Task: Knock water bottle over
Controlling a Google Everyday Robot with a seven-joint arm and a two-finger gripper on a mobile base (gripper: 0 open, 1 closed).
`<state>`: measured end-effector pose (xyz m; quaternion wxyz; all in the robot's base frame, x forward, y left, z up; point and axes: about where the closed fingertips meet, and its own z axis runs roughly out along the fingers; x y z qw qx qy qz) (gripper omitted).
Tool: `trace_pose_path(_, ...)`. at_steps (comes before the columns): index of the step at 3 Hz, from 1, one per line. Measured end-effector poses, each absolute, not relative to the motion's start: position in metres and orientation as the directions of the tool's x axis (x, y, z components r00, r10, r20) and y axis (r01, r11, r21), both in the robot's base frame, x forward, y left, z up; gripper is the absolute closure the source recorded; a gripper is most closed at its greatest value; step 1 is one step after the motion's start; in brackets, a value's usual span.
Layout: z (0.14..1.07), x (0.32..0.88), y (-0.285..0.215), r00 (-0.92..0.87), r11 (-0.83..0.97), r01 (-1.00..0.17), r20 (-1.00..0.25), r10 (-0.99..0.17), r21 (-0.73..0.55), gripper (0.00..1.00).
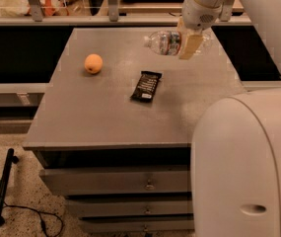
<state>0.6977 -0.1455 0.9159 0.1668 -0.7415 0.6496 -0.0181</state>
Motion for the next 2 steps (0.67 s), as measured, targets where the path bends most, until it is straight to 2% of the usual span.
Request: trace_pose_path(2, 0.865, 0.705, -0.148, 0.176, -0.117, -0.929, -0.142, -0.974, -0.351, 1.00)
